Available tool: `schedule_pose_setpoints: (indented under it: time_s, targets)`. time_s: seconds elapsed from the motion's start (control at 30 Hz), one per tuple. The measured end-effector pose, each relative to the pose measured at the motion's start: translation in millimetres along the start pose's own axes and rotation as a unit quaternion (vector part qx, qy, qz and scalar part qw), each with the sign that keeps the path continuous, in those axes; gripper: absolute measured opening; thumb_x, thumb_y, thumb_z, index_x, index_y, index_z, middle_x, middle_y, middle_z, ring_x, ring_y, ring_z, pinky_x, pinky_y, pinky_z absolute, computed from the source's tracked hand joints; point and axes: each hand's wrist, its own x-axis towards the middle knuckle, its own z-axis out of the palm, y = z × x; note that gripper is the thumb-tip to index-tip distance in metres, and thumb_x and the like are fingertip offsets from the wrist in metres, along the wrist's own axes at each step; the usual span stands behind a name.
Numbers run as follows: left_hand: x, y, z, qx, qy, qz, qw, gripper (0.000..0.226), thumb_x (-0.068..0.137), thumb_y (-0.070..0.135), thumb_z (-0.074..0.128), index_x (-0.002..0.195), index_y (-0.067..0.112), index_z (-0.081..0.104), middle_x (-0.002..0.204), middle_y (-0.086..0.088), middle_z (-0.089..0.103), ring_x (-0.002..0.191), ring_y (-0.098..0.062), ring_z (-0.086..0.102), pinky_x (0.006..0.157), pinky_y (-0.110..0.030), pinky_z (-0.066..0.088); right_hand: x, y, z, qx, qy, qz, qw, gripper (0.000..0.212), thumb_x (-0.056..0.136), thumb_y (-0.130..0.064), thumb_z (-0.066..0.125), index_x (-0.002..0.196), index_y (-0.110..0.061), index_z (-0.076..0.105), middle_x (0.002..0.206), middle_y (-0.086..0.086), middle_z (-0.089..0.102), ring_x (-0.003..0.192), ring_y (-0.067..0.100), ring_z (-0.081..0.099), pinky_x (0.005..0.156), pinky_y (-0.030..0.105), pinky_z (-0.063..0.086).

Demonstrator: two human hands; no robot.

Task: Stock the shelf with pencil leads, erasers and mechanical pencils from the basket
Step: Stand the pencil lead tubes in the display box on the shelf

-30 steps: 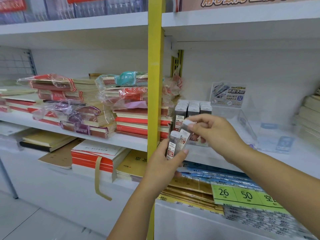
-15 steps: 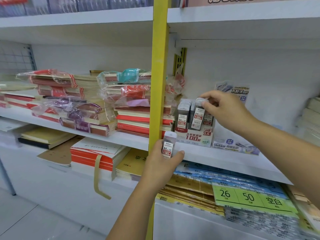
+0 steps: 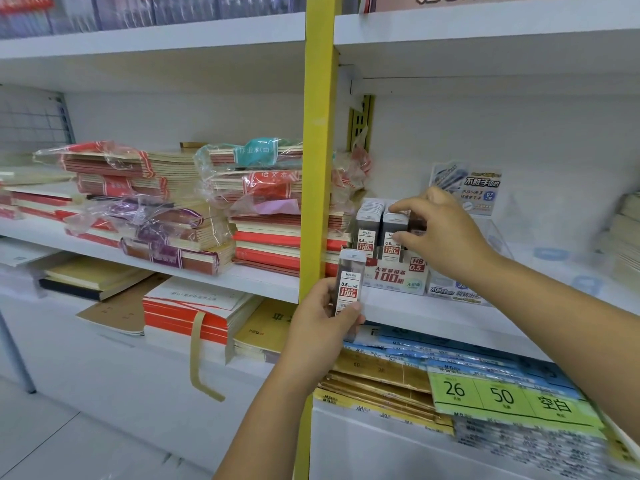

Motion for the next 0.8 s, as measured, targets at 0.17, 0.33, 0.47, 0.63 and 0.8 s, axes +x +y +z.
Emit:
schedule_pose_setpoints:
  time_s: [0.17,0.33,0.47,0.63,0.8]
  targets:
    - [0,2,0,0.011,0.009,0.006,1.000,0.021,0.096,0.015,0.063,0.107,0.033,0.062,0.092,0.018,0.072,0.086,-0.006,0.072,0.067,-0.016,0.056,-6,-2,0,-0.031,0.020,0.002,0.999,0.037,0.088,-0.031,0.065,0.124,-0.028,0.058,0.097,-0.005,0.045,0.098,0.008,0.034,0.077,0.028,0.032]
    - [1,7,8,-0.005,-0.007,0.016,1.000,0.022,0.094,0.016,0.066,0.107,0.034,0.065,0.095,0.015,0.074,0.088,-0.007,0.072,0.069,-0.018,0.057,-37,-19,-12,0.182,0.013,0.016,0.983,0.019,0.095,-0.032,0.052,0.109,-0.034,0.065,0.088,-0.021,0.062,0.084,-0.004,0.055,0.068,0.014,0.042]
    - [2,10,19,-0.019,-0.027,0.025,0.999,0.023,0.093,0.013,0.067,0.106,0.032,0.068,0.096,0.009,0.074,0.085,-0.011,0.073,0.066,-0.018,0.056,-57,-30,-12,0.323,-0.099,0.058,0.940,0.024,0.091,-0.026,0.062,0.112,-0.038,0.064,0.091,-0.008,0.070,0.084,0.003,0.065,0.073,0.016,0.050]
    - [8,8,36,0.079,0.014,0.083,0.993,0.026,0.093,0.023,0.067,0.107,0.044,0.064,0.109,0.019,0.069,0.101,0.002,0.062,0.083,-0.017,0.053,-52,-19,-30,0.366,0.006,0.083,0.927,0.024,0.089,-0.013,0.065,0.098,-0.035,0.064,0.079,-0.009,0.073,0.068,-0.001,0.066,0.056,0.009,0.046]
    - [19,-7,42,0.360,0.059,0.206,0.908,0.055,0.099,0.033,0.056,0.149,0.033,0.035,0.159,0.018,0.024,0.146,-0.002,0.012,0.116,-0.018,0.009,-28,8,-56,0.294,0.166,0.044,0.940,0.027,0.088,-0.012,0.061,0.092,-0.039,0.058,0.087,-0.003,0.069,0.072,0.012,0.060,0.064,0.021,0.048]
